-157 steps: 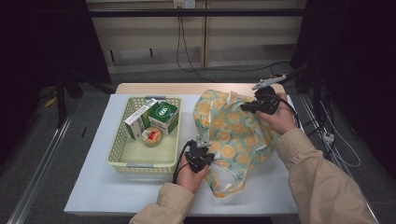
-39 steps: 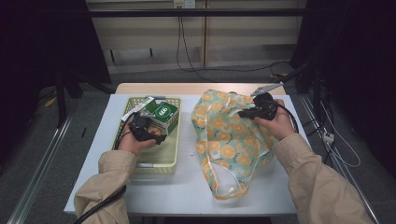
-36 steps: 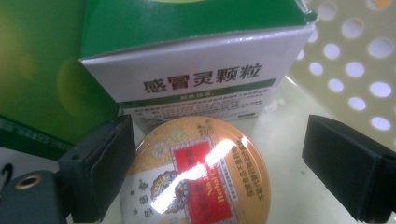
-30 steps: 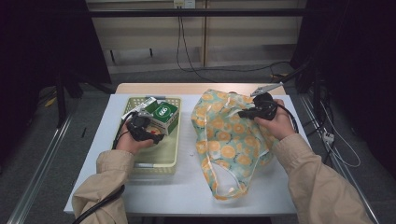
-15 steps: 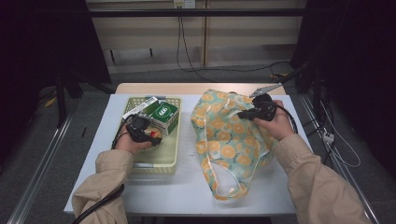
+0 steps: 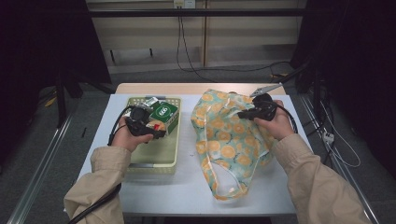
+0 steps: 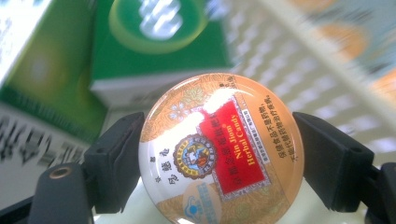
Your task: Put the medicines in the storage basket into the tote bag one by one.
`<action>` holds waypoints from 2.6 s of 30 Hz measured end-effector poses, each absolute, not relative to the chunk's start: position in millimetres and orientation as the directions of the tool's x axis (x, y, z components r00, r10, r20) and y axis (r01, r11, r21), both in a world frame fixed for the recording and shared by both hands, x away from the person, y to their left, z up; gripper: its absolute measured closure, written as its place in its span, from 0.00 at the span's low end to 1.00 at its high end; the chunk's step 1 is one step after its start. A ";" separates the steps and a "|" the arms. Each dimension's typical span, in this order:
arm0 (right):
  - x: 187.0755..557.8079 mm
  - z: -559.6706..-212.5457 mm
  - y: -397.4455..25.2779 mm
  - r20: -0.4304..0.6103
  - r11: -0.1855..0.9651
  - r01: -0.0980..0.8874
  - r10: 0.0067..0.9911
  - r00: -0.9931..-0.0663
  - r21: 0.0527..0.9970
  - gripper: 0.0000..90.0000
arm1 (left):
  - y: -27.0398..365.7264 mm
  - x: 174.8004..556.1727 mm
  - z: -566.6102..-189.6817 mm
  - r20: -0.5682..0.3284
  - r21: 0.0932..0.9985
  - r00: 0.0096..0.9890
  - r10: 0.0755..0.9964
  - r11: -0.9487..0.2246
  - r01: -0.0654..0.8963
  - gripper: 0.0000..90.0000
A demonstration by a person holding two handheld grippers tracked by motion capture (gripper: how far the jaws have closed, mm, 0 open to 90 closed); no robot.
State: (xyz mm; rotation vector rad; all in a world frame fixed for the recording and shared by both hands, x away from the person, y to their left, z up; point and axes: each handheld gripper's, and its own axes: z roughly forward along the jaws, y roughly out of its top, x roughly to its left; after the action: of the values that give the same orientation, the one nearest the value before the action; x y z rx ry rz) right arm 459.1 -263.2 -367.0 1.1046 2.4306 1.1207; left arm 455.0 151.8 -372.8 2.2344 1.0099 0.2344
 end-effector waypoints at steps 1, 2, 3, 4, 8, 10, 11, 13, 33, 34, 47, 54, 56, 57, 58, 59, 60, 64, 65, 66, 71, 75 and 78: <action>459.2 -366.9 -263.1 0.088 0.417 0.538 0.726 -0.682 0.733 1.00 | 148.1 453.2 -366.8 -0.112 0.649 0.692 0.713 -0.475 0.595 0.23; 459.3 -366.8 -262.9 0.088 0.417 0.539 0.726 -0.682 0.732 1.00 | 144.2 451.6 -361.2 -0.119 0.658 0.701 0.703 -0.473 0.586 0.23; 459.3 -366.6 -262.8 0.089 0.415 0.538 0.726 -0.681 0.733 1.00 | 140.1 449.8 -356.2 -0.122 0.664 0.711 0.692 -0.476 0.577 0.23; 459.2 -366.4 -262.6 0.089 0.415 0.538 0.726 -0.682 0.734 1.00 | 135.4 447.6 -352.0 -0.127 0.671 0.722 0.680 -0.477 0.567 0.23; 459.4 -365.9 -262.1 0.091 0.413 0.540 0.727 -0.681 0.734 1.00 | 115.5 439.5 -341.4 -0.127 0.682 0.760 0.637 -0.501 0.533 0.23; 459.6 -365.3 -261.4 0.094 0.409 0.541 0.728 -0.679 0.735 1.00 | 105.7 435.7 -338.4 -0.134 0.692 0.776 0.616 -0.503 0.519 0.23; 459.9 -364.9 -260.9 0.094 0.411 0.540 0.727 -0.680 0.734 1.00 | 100.9 434.0 -337.2 -0.133 0.696 0.782 0.609 -0.504 0.511 0.23; 460.2 -363.5 -259.3 0.095 0.413 0.540 0.725 -0.682 0.733 1.00 | 91.7 430.8 -335.7 -0.129 0.705 0.796 0.592 -0.510 0.494 0.23; 464.5 -348.5 -237.6 0.097 0.408 0.523 0.713 -0.694 0.748 1.00 | 11.7 419.2 -351.9 -0.146 0.734 0.868 0.475 -0.537 0.417 0.23; 464.6 -347.5 -236.9 0.099 0.404 0.527 0.717 -0.690 0.748 1.00 | 9.2 420.3 -353.2 -0.152 0.737 0.867 0.475 -0.530 0.419 0.23; 464.5 -345.7 -242.2 0.108 0.392 0.532 0.722 -0.684 0.750 1.00 | -22.3 431.1 -376.6 -0.158 0.737 0.855 0.494 -0.517 0.435 0.23; 464.5 -346.4 -244.8 0.113 0.388 0.536 0.723 -0.682 0.750 1.00 | -33.1 441.9 -393.7 -0.151 0.733 0.829 0.538 -0.502 0.459 0.23; 463.9 -346.0 -244.5 0.116 0.384 0.535 0.722 -0.682 0.753 1.00 | -34.3 446.4 -397.2 -0.161 0.732 0.822 0.546 -0.492 0.471 0.23; 463.6 -345.9 -244.4 0.117 0.385 0.533 0.719 -0.685 0.753 1.00 | -34.9 448.5 -398.6 -0.165 0.736 0.817 0.552 -0.483 0.475 0.23; 463.3 -346.3 -244.4 0.118 0.386 0.533 0.717 -0.687 0.753 1.00 | -35.8 449.9 -399.5 -0.162 0.736 0.811 0.563 -0.478 0.479 0.23; 462.9 -347.0 -244.4 0.119 0.385 0.530 0.715 -0.689 0.755 1.00 | -35.9 452.3 -400.4 -0.166 0.734 0.814 0.557 -0.482 0.479 0.23; 462.5 -347.7 -244.4 0.125 0.383 0.533 0.713 -0.690 0.754 1.00 | -36.9 453.7 -401.2 -0.162 0.731 0.810 0.564 -0.483 0.482 0.23; 462.5 -349.8 -244.7 0.128 0.383 0.534 0.711 -0.691 0.753 1.00 | -41.8 460.4 -404.8 -0.155 0.722 0.806 0.571 -0.491 0.486 0.23; 462.7 -349.9 -244.8 0.130 0.382 0.536 0.712 -0.690 0.753 1.00 | -43.9 462.5 -405.4 -0.155 0.720 0.807 0.570 -0.494 0.487 0.23; 462.9 -349.9 -244.8 0.132 0.382 0.538 0.712 -0.690 0.752 1.00 | -46.1 464.6 -405.6 -0.151 0.719 0.808 0.569 -0.498 0.485 0.23; 462.8 -349.2 -245.5 0.131 0.376 0.539 0.718 -0.684 0.754 1.00 | -59.1 480.7 -403.7 -0.124 0.763 0.785 0.607 -0.448 0.466 0.22; 463.1 -349.3 -248.2 0.132 0.364 0.545 0.730 -0.670 0.756 1.00 | -67.2 492.7 -407.3 -0.121 0.771 0.766 0.631 -0.426 0.473 0.16; 463.2 -350.3 -250.0 0.130 0.366 0.549 0.733 -0.667 0.752 1.00 | -67.0 486.5 -405.0 -0.121 0.765 0.783 0.610 -0.445 0.465 0.15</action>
State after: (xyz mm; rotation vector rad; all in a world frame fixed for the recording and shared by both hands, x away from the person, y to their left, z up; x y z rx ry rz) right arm 463.2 -250.0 -350.3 1.1485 2.3999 1.1863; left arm 486.5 -67.0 -405.0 2.1196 0.7970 0.2168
